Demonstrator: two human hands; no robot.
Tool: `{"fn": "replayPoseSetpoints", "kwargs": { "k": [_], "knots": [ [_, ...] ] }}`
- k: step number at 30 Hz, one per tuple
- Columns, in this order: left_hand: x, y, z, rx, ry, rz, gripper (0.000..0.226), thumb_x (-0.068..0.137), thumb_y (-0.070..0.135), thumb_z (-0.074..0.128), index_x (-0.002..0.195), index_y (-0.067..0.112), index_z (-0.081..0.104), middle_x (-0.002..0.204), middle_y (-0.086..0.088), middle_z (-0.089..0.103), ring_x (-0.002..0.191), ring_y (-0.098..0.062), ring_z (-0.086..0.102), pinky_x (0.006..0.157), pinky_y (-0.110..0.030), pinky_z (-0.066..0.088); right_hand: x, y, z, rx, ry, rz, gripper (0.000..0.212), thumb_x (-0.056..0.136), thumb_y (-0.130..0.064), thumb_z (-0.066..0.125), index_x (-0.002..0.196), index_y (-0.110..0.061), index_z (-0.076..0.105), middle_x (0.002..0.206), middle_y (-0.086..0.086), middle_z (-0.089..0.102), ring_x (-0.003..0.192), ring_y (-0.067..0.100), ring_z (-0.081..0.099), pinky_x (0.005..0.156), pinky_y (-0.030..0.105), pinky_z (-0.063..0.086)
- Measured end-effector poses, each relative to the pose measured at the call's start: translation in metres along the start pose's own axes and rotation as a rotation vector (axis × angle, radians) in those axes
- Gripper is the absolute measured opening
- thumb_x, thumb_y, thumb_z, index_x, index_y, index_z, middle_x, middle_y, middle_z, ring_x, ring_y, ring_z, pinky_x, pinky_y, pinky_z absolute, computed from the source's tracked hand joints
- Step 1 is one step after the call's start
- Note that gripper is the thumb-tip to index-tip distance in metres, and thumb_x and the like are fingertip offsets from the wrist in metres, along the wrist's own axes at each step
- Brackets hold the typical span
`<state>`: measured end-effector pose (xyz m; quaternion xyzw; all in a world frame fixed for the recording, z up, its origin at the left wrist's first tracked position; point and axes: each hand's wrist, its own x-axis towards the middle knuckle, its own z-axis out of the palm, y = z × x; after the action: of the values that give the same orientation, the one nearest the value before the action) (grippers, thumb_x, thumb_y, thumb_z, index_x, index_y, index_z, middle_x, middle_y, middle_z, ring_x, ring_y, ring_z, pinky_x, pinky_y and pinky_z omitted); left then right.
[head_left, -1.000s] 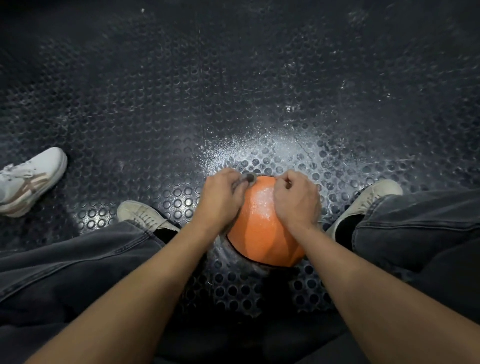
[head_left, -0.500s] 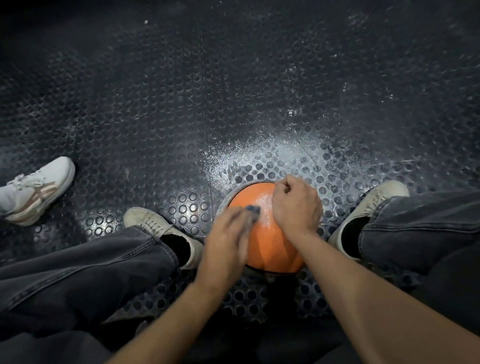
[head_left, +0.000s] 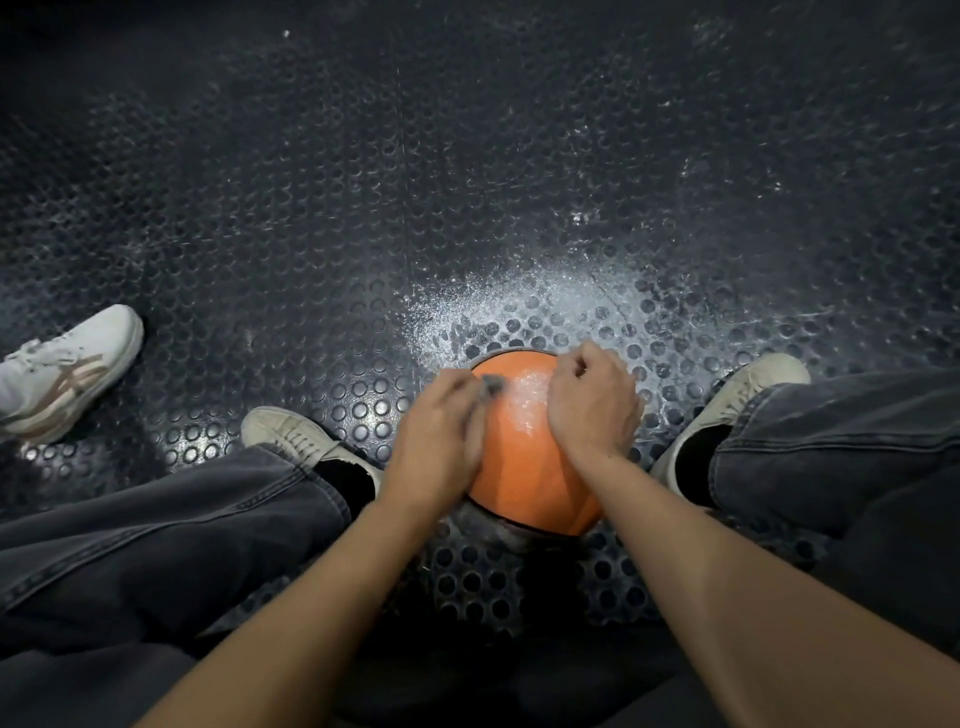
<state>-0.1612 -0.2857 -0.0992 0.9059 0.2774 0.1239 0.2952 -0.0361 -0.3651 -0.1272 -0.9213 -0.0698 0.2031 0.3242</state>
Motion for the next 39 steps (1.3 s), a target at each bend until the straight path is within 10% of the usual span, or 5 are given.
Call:
{"fn": "replayPoseSetpoints", "kwargs": {
  "k": [8, 13, 18, 24, 39],
  "knots": [
    [-0.046, 0.012, 0.007, 0.035, -0.049, 0.169, 0.026, 0.093, 0.007, 0.055, 0.116, -0.002, 0.063, 0.115, -0.004, 0.054, 0.1, -0.017, 0.055, 0.096, -0.023, 0.041, -0.004, 0.006, -0.005, -0.005, -0.015, 0.1, 0.021, 0.102, -0.03, 0.037, 0.097, -0.019, 0.054, 0.102, -0.004, 0.046, 0.102, 0.02, 0.046, 0.105, 0.046, 0.029],
    [-0.004, 0.008, -0.001, -0.004, 0.093, -0.261, 0.025, 0.098, 0.013, 0.05, 0.115, 0.005, 0.067, 0.105, 0.002, 0.057, 0.089, -0.006, 0.051, 0.087, -0.018, 0.045, -0.011, -0.001, 0.005, -0.011, 0.04, 0.136, 0.018, 0.101, -0.03, 0.036, 0.097, -0.02, 0.051, 0.106, -0.001, 0.049, 0.107, 0.022, 0.049, 0.111, 0.053, 0.026],
    [-0.052, 0.024, 0.005, 0.053, -0.078, 0.141, 0.023, 0.091, 0.002, 0.057, 0.113, 0.003, 0.064, 0.117, -0.003, 0.057, 0.095, -0.021, 0.057, 0.09, -0.033, 0.046, -0.004, -0.001, -0.001, 0.004, -0.002, 0.17, 0.021, 0.101, -0.028, 0.035, 0.104, -0.019, 0.054, 0.115, 0.002, 0.051, 0.113, 0.026, 0.049, 0.108, 0.052, 0.028],
    [0.03, 0.014, -0.002, 0.091, -0.021, -0.215, 0.02, 0.092, 0.008, 0.053, 0.087, 0.002, 0.071, 0.093, -0.002, 0.061, 0.074, -0.014, 0.054, 0.078, -0.038, 0.05, -0.01, -0.004, 0.005, -0.025, -0.006, 0.041, 0.021, 0.102, -0.03, 0.033, 0.096, -0.02, 0.051, 0.111, -0.002, 0.05, 0.106, 0.021, 0.047, 0.101, 0.046, 0.029],
    [-0.033, 0.017, -0.007, -0.021, -0.109, 0.095, 0.024, 0.084, -0.001, 0.06, 0.103, 0.007, 0.072, 0.105, -0.004, 0.066, 0.096, -0.017, 0.061, 0.089, -0.025, 0.046, -0.009, 0.0, -0.006, -0.084, -0.127, -0.175, 0.016, 0.098, -0.03, 0.044, 0.085, -0.023, 0.051, 0.095, -0.007, 0.049, 0.088, 0.017, 0.047, 0.085, 0.035, 0.037]
  ]
}}
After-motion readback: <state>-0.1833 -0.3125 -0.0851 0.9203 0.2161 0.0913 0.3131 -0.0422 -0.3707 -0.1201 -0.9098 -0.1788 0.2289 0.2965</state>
